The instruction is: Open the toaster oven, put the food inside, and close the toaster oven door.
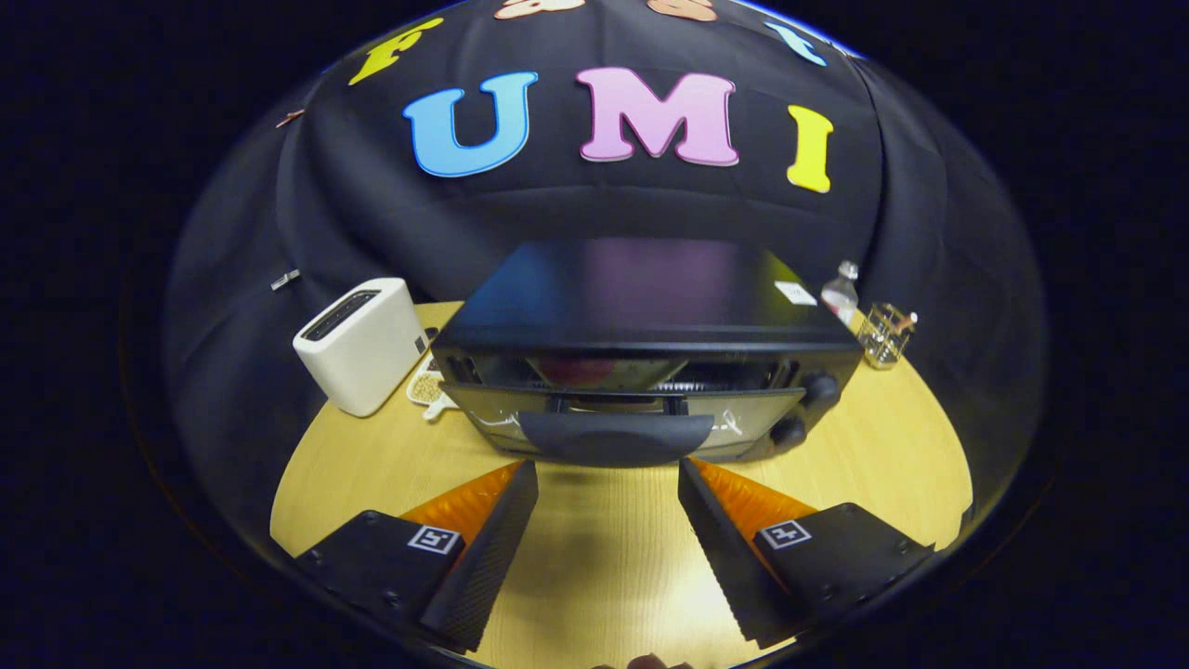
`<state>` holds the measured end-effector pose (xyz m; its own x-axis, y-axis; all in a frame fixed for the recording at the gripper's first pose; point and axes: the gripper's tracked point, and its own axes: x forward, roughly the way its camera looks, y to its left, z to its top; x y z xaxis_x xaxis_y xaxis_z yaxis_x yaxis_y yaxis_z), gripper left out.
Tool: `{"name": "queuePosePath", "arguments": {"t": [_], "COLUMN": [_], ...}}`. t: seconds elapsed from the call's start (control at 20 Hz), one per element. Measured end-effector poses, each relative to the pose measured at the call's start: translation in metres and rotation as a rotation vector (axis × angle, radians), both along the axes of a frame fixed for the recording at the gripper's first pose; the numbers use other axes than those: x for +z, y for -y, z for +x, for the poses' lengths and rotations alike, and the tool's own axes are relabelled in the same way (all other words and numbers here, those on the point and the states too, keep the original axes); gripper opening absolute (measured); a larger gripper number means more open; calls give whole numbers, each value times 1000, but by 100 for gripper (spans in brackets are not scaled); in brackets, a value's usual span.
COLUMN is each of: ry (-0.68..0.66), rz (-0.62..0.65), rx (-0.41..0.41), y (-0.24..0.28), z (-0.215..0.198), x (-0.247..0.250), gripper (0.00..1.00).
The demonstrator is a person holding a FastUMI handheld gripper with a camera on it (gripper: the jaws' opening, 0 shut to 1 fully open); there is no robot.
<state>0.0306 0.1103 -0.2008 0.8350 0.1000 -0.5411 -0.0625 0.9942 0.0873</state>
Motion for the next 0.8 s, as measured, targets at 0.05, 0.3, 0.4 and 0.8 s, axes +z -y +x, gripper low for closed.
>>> {"name": "queuePosePath", "arguments": {"t": [0.05, 0.3, 0.4, 0.8], "ry": [41, 210, 296, 502], "rz": [9, 57, 46, -1], "rx": [0, -38, -68, -227], "y": [3, 32, 64, 165], "z": [-1, -11, -18, -71], "x": [17, 89, 123, 202], "gripper": [100, 100, 100, 99]}}
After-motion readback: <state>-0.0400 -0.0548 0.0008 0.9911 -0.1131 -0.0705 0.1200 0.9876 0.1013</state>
